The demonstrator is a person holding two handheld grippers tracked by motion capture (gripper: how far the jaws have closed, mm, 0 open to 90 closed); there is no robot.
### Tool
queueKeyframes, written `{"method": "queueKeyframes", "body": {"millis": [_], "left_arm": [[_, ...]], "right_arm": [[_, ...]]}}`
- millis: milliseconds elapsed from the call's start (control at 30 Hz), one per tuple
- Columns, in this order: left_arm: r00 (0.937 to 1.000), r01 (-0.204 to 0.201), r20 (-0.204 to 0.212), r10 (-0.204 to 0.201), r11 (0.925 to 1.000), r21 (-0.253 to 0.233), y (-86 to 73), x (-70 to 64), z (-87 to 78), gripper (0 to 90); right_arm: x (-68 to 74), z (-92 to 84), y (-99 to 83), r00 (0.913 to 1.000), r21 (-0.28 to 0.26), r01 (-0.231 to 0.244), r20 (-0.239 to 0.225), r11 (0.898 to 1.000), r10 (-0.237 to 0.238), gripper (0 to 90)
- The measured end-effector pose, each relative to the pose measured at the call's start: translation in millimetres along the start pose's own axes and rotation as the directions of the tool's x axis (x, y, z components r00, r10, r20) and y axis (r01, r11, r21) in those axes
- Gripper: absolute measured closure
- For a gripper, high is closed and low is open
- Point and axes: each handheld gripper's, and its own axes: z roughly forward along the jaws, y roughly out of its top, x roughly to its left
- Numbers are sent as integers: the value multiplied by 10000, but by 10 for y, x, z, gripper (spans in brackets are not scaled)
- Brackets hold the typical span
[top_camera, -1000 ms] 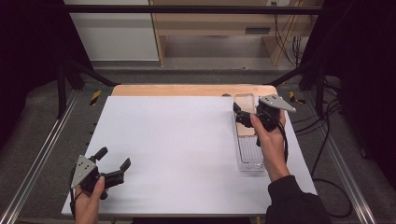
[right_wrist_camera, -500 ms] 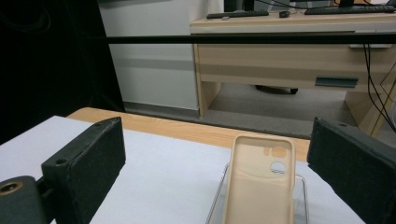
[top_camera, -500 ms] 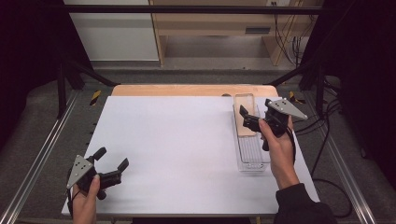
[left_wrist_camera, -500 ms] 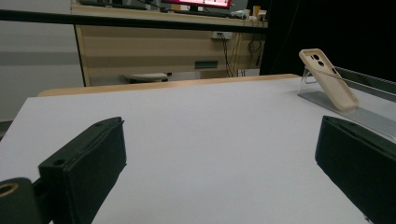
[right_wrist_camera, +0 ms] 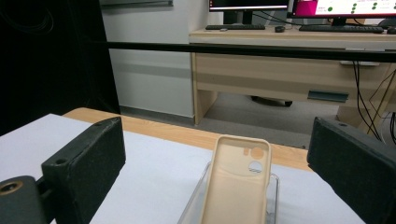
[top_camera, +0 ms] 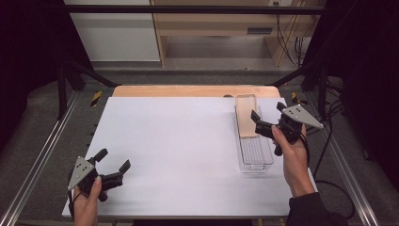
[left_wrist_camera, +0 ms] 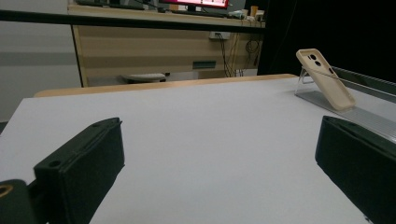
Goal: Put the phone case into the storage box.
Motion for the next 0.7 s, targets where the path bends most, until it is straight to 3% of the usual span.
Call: {"method": "queueKeyframes", "body": {"millis": [400,700], "left_arm": [[9993,-265,282,260,9995,155,-2,-69,27,9],[9987,-276,441,268,9995,178,-8,-72,24,11]], "right_arm": [[-201,-233,-159,9994,-153,231,264,9996,-227,47],[-262,-397,-256,9980,-155,563,293,9983,-558,47]]}}
